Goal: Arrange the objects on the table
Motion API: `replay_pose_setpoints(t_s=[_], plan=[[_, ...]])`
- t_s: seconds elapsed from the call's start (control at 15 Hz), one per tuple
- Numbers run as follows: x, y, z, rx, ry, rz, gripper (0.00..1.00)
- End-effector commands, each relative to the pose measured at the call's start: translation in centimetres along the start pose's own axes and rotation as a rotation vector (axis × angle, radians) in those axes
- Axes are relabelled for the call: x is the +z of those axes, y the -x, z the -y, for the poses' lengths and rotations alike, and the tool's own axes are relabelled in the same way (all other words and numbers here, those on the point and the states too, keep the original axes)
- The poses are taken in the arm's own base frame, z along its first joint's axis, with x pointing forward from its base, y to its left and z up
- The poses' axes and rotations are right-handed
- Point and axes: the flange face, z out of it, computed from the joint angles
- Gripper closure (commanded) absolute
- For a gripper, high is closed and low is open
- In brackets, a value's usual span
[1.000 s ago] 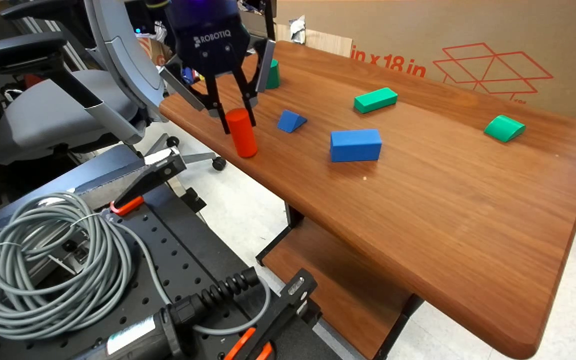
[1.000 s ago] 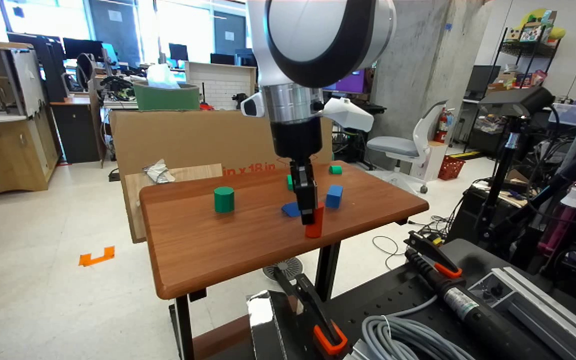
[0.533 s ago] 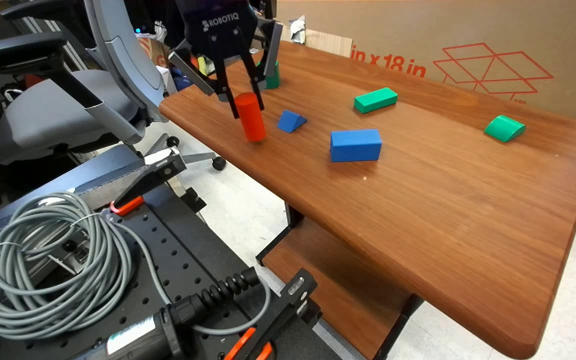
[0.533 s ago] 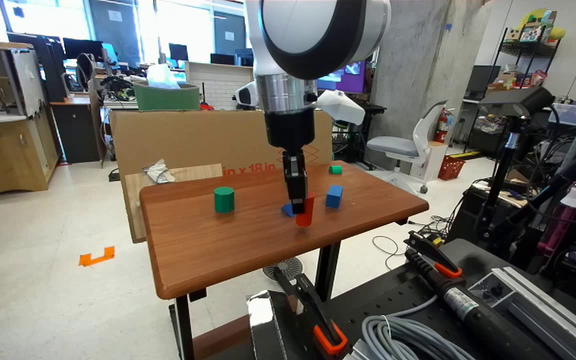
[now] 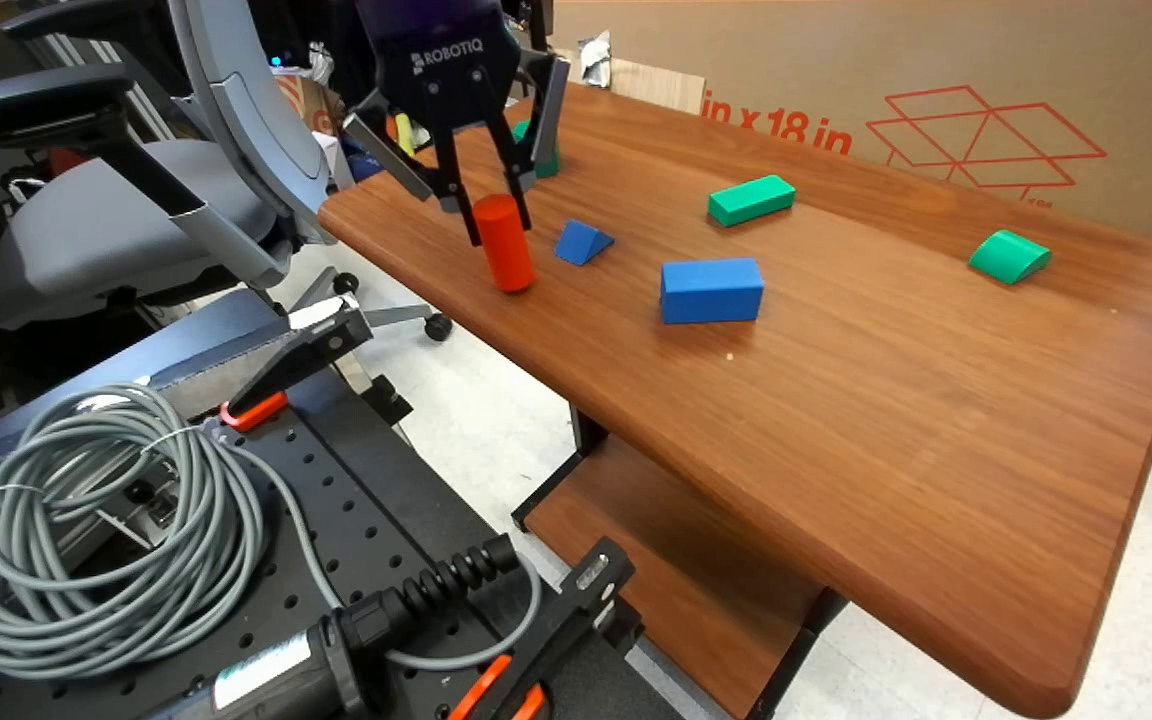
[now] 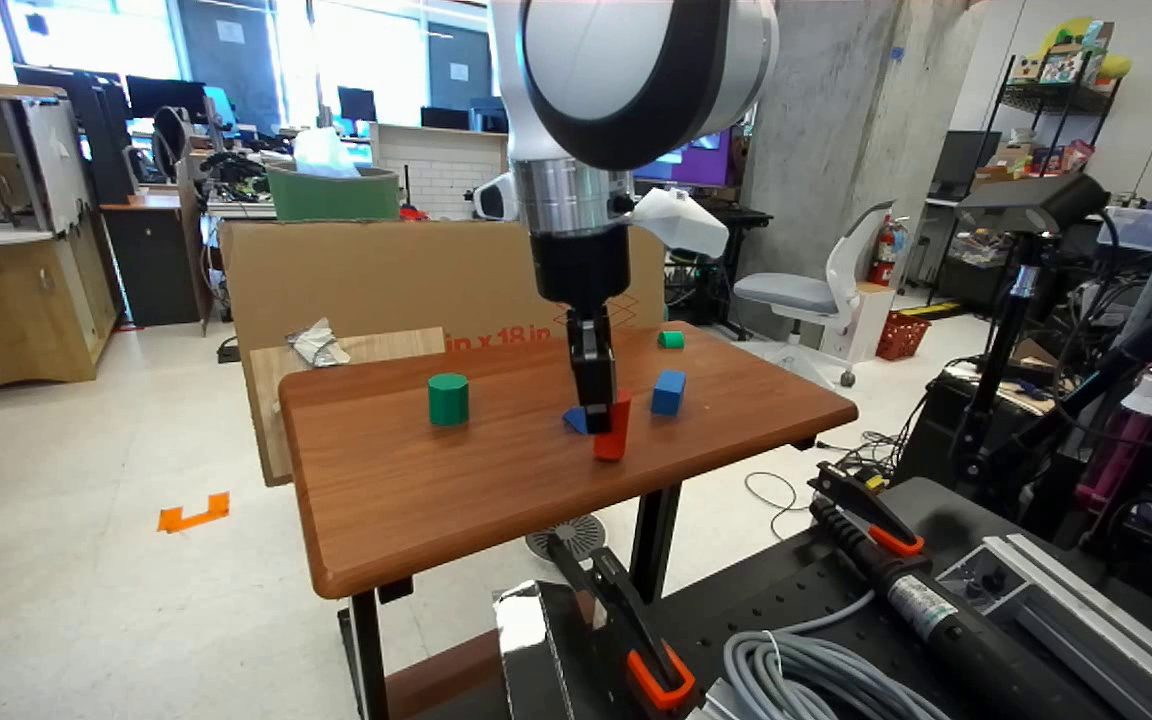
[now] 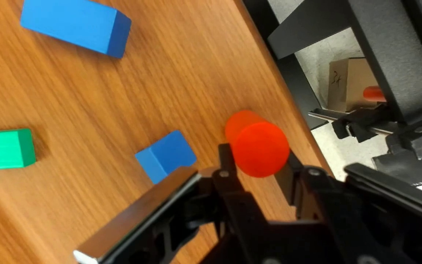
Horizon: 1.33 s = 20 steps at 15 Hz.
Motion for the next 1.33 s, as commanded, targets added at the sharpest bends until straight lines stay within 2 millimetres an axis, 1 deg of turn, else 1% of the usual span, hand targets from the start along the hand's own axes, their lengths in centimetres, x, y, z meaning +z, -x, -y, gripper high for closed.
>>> replay_pose_setpoints(t_s=[0.0, 0.07, 0.2, 0.33, 0.4, 0.47, 0.6, 0.73, 0.8, 0.93, 1.07, 1.2, 1.27], plan=[[0.3, -0.4, -0.4, 0.036, 0.016, -0.006, 0.43], [0.2, -0.3, -0.4, 0.045, 0.018, -0.007, 0.42], [-0.1, -0.2, -0.4, 0.066, 0.017, -0.011, 0.29], [-0.8, 0.1, -0.5, 0.088, 0.024, -0.021, 0.14], [-1.7, 0.5, -0.5, 0.089, 0.029, -0.030, 0.05], [-2.5, 0.8, -0.6, 0.096, 0.044, -0.044, 0.01], [-5.3, 1.8, -1.2, 0.159, 0.080, -0.094, 0.00], [-8.8, 3.1, -2.2, 0.280, 0.064, -0.133, 0.00], [-10.7, 4.0, -3.1, 0.336, 0.053, -0.155, 0.00], [-13.4, 5.9, -5.1, 0.454, 0.030, -0.188, 0.00], [-14.9, 8.2, -7.3, 0.567, 0.026, -0.193, 0.00], [-14.9, 10.4, -9.7, 0.677, 0.035, -0.184, 0.00], [-14.4, 11.2, -10.7, 0.735, 0.034, -0.181, 0.00]])
